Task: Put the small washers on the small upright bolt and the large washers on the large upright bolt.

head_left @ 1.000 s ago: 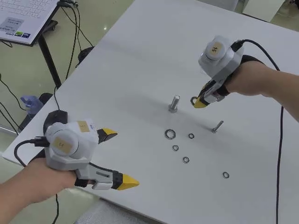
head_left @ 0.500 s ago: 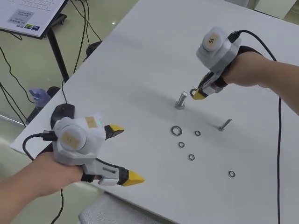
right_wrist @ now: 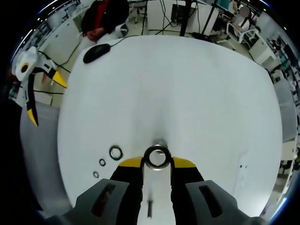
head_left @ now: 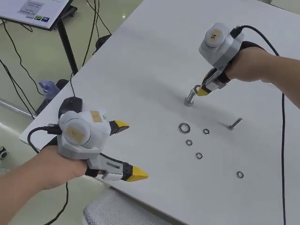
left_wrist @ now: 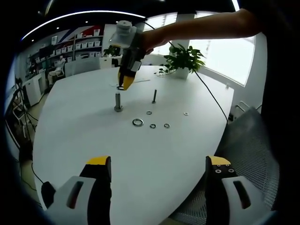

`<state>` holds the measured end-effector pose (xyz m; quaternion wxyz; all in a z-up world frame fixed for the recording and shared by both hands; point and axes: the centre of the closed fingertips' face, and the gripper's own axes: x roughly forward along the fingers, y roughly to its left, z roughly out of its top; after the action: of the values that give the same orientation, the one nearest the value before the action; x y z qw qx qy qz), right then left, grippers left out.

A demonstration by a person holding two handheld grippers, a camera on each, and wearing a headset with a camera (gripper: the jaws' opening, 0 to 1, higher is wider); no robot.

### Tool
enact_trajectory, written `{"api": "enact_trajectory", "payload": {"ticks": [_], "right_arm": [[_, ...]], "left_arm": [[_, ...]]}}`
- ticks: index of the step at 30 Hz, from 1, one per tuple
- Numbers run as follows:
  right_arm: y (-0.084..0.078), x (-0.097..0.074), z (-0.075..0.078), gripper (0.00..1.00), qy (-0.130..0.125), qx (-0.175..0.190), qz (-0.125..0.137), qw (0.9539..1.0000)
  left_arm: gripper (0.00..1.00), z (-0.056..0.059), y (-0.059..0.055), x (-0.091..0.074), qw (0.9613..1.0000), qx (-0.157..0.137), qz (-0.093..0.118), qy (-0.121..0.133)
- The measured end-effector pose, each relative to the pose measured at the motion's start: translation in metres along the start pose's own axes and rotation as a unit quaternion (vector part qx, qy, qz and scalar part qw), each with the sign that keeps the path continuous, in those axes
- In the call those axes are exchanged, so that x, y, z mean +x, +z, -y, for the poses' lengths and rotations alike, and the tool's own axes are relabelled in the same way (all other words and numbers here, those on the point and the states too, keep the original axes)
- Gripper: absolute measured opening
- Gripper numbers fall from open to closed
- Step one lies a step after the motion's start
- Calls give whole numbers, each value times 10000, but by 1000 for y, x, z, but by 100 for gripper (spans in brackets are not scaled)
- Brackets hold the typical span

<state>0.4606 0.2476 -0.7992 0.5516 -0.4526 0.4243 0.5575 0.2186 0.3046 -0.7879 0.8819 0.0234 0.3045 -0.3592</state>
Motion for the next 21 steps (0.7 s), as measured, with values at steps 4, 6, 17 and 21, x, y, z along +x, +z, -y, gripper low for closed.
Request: {"api": "enact_trajectory", "payload": {"ticks": [4, 6, 17, 21], "right_arm": [[1, 4, -1, 22, 7, -103, -53, 9999], [1, 5, 0, 22, -17, -148, -70, 9999], [4, 16, 7, 22, -4, -312, -211, 9993], [5, 20, 10, 22, 20, -332, -225, 9992]], "left_arm": [[82, 1, 3, 1, 10000, -45, 10, -10], [81, 1, 3, 2, 10000, -27, -3, -21], [78, -3, -4, 0, 9999, -91, -91, -6], [78, -2, -5, 0, 9999, -142, -84, -14]]}}
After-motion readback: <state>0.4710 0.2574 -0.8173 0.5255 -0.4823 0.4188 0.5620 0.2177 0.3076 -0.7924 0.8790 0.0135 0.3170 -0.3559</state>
